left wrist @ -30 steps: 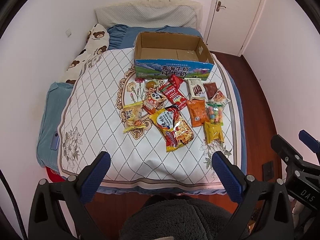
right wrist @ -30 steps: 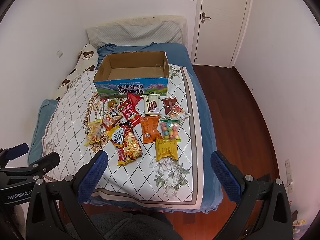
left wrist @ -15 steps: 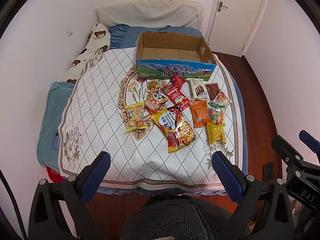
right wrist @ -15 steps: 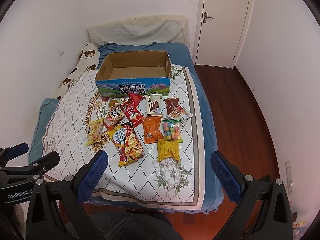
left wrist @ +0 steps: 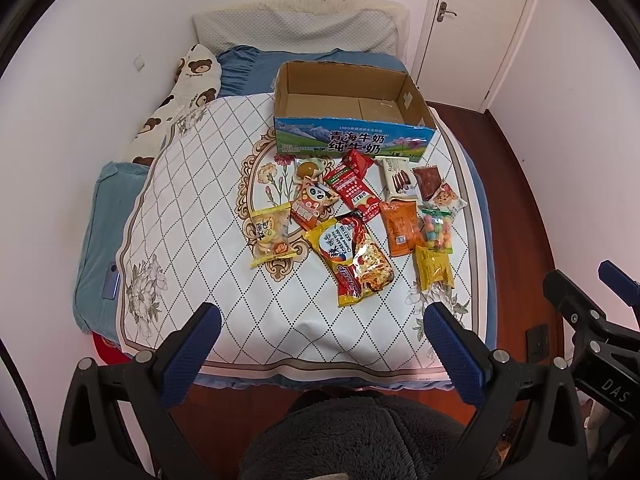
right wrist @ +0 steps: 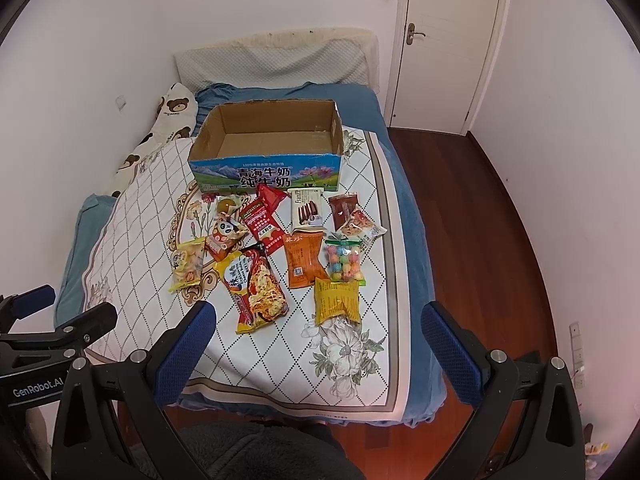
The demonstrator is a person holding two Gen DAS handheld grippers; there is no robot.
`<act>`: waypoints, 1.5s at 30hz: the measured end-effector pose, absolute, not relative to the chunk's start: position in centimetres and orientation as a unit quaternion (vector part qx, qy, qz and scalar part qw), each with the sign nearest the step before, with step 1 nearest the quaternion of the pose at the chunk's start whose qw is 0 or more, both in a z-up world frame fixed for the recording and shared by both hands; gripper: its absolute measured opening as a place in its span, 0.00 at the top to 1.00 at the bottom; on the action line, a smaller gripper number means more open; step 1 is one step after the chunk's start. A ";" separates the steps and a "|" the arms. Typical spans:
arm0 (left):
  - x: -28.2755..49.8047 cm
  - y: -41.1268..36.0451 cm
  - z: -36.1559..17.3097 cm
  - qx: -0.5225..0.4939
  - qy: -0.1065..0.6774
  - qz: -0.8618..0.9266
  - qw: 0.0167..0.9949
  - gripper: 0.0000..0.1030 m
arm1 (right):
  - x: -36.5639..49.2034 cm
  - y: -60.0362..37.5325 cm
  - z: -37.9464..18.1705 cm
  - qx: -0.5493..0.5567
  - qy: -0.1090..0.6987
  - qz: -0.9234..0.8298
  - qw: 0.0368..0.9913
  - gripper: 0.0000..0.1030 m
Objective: Organize snacks
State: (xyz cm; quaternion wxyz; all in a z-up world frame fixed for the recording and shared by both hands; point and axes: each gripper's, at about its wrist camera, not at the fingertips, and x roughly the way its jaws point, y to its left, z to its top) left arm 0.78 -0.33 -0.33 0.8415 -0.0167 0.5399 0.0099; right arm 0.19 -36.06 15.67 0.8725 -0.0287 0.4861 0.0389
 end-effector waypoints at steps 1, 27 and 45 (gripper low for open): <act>0.8 -0.3 -0.3 -0.017 0.540 0.010 0.841 0.00 | 0.2 -36.1 15.7 -0.029 0.486 0.039 0.873 0.00; 3.3 0.4 -1.8 -0.020 0.543 0.011 0.840 0.00 | 0.9 -36.9 14.9 -0.002 0.486 0.021 0.873 0.00; 19.4 -1.3 -28.5 -0.206 0.744 -0.023 0.636 0.01 | 12.5 -41.6 -4.1 0.080 0.614 0.003 0.785 0.17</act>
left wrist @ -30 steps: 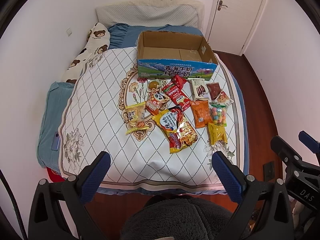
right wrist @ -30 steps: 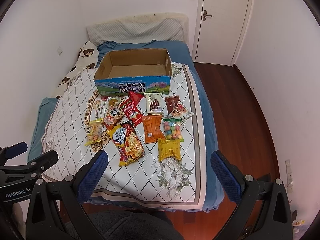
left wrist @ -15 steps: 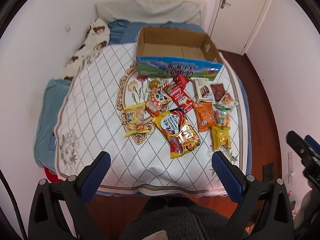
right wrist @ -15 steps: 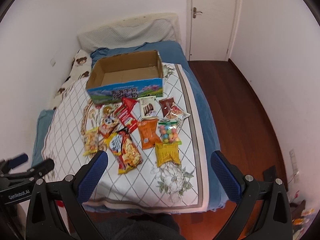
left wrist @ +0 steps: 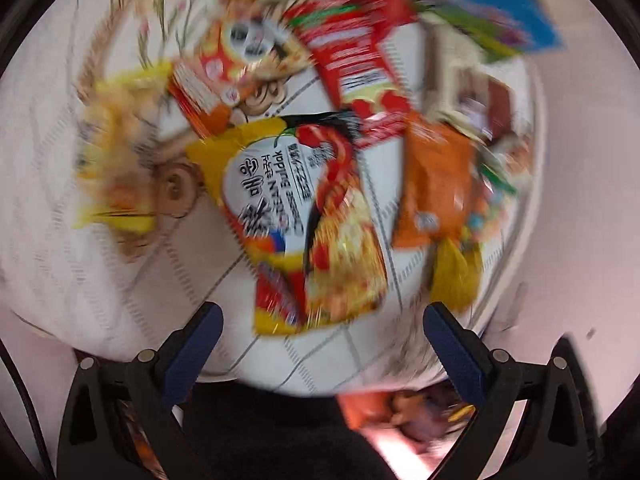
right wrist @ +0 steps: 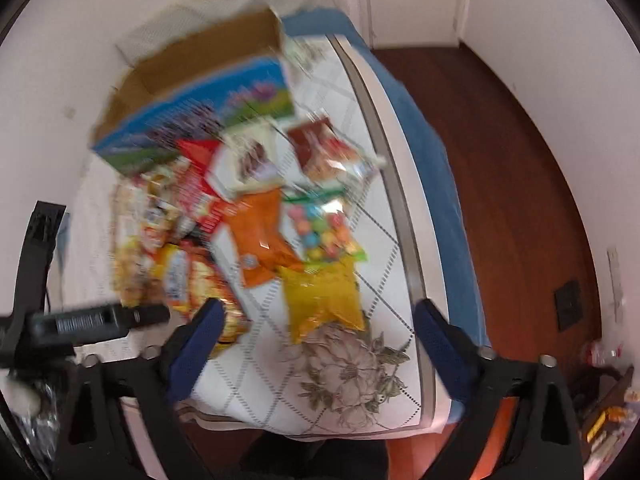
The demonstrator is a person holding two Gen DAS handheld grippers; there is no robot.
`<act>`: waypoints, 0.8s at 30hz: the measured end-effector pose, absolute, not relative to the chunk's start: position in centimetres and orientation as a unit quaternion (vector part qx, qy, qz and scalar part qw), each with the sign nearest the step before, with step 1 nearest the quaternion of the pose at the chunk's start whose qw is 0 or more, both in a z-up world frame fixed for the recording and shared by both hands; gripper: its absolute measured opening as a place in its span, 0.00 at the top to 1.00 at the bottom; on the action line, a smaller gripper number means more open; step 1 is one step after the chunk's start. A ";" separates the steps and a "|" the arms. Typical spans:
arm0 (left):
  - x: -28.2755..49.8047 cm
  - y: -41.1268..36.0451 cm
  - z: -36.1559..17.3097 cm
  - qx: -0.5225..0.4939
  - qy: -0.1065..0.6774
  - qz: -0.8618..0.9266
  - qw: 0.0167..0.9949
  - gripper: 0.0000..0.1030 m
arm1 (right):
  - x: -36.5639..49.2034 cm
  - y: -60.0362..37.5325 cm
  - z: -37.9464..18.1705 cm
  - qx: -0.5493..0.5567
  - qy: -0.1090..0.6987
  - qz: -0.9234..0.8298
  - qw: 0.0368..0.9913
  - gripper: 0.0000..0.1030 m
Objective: Organize snacks
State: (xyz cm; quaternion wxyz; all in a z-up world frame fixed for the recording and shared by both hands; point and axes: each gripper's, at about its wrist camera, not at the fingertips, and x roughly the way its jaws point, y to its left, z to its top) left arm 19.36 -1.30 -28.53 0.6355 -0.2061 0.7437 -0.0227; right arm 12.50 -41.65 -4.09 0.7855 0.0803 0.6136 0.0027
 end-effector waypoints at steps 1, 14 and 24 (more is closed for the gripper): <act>19.8 -1.1 -29.4 -0.216 0.742 -0.016 0.634 0.01 | 12.9 -41.8 -5.0 0.085 0.618 0.003 0.781 0.18; 20.1 -3.8 -33.8 -0.121 0.729 0.005 0.673 0.13 | 17.4 -40.5 -11.3 0.084 0.661 0.052 0.744 0.19; 20.9 -1.2 -34.1 -0.111 0.723 -0.050 0.680 0.12 | 22.8 -33.0 -16.2 0.054 0.681 0.052 0.728 0.19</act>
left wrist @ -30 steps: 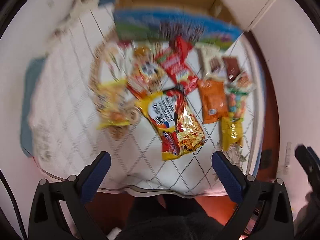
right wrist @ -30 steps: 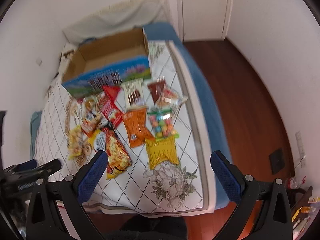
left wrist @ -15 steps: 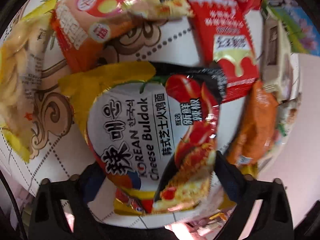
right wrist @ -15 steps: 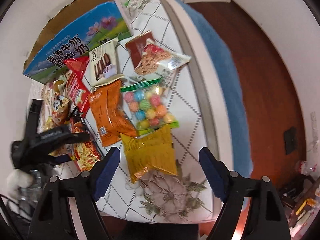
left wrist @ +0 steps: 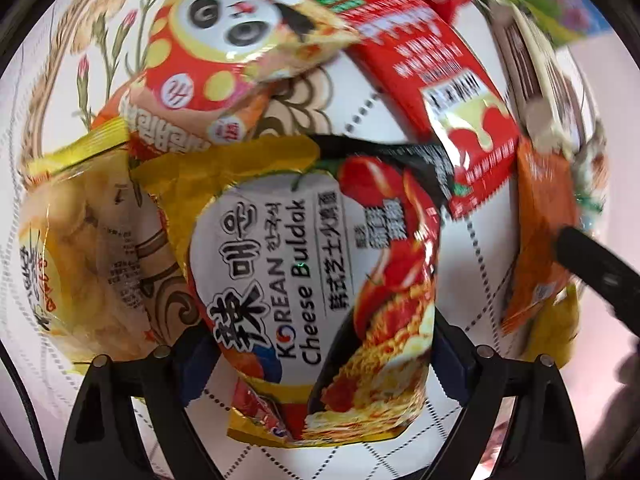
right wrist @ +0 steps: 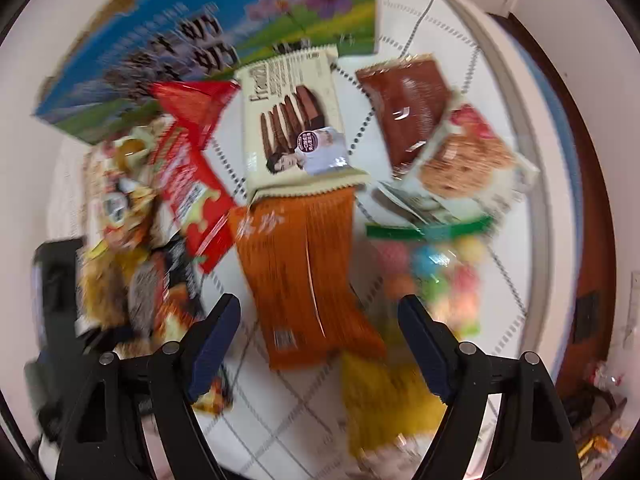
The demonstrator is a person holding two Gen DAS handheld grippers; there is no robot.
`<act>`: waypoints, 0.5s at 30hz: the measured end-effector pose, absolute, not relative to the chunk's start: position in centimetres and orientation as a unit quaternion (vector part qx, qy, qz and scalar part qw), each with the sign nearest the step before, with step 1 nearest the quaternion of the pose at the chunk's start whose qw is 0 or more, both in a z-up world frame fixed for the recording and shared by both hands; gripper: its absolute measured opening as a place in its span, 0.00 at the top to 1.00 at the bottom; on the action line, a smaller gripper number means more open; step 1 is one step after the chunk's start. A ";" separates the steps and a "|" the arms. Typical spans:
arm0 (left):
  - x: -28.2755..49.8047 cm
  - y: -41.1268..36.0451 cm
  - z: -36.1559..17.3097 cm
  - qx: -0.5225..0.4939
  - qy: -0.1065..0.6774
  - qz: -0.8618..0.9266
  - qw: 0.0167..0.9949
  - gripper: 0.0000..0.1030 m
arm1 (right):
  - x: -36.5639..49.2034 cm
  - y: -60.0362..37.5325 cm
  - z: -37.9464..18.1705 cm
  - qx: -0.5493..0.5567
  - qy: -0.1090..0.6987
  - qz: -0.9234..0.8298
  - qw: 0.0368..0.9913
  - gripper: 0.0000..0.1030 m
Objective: Organize snacks
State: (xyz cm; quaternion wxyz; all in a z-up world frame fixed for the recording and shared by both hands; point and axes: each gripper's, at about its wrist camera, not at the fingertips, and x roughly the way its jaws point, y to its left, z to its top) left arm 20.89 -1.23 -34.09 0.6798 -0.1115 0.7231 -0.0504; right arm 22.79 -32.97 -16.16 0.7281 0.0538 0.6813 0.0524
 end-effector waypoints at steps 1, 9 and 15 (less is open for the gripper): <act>21.0 -1.0 -34.0 -0.116 0.724 -0.055 0.678 0.12 | 23.3 -32.3 -16.8 0.050 0.685 0.048 0.725 0.20; 20.9 1.1 -34.2 -0.155 0.714 -0.094 0.676 0.12 | 22.9 -28.8 -18.4 0.024 0.722 0.034 0.690 0.40; 19.7 1.8 -35.1 -0.148 0.710 -0.096 0.682 0.13 | 21.5 -28.6 -18.8 0.055 0.734 0.036 0.676 0.34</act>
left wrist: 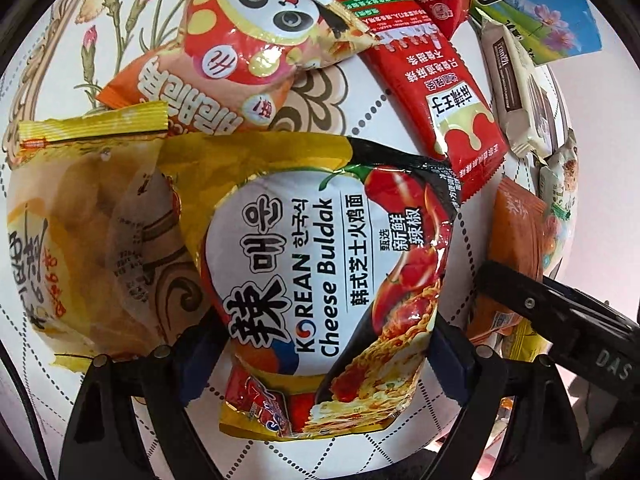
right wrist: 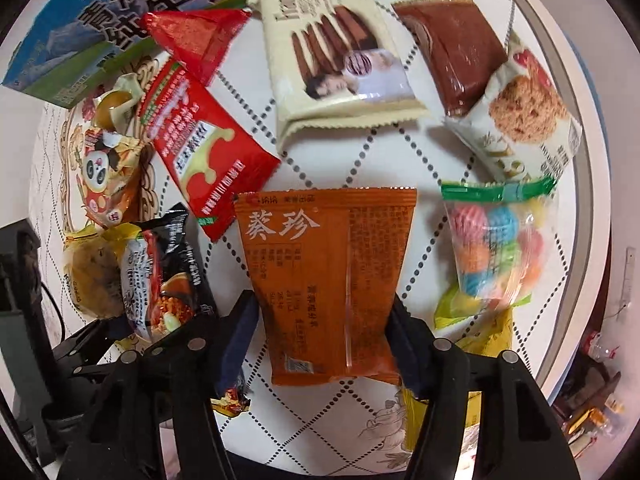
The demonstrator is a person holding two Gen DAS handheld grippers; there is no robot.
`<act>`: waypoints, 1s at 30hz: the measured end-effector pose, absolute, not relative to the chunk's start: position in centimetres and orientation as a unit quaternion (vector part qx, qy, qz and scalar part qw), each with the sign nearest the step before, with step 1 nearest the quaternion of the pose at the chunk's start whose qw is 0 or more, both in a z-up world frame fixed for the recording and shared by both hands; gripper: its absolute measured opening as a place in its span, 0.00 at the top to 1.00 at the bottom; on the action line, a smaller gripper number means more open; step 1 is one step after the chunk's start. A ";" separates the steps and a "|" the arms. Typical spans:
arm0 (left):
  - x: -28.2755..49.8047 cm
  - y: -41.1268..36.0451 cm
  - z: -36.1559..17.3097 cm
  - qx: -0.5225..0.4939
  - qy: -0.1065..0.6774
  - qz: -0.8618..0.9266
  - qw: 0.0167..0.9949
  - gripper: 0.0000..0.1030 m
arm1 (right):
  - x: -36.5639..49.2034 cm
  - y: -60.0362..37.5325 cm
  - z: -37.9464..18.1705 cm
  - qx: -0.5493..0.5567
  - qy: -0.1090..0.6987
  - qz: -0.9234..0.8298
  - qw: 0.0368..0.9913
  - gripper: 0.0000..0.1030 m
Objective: Organize snacks
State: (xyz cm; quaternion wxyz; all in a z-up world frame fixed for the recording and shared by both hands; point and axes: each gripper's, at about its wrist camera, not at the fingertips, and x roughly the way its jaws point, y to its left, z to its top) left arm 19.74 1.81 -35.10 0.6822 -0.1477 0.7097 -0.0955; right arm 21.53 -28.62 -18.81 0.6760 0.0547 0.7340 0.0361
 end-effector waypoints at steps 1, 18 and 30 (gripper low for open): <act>20.1 1.5 -34.7 -0.140 0.708 -0.095 0.686 0.15 | 21.3 -28.6 -19.0 0.058 0.736 0.035 0.674 0.34; 20.4 -0.8 -31.7 -0.076 0.697 -0.041 0.712 0.17 | 18.8 -30.2 -21.0 0.052 0.723 0.067 0.686 0.43; 20.5 -0.1 -20.5 -0.128 0.656 -0.042 0.743 0.17 | 18.3 -30.7 -13.1 0.070 0.691 0.137 0.706 0.44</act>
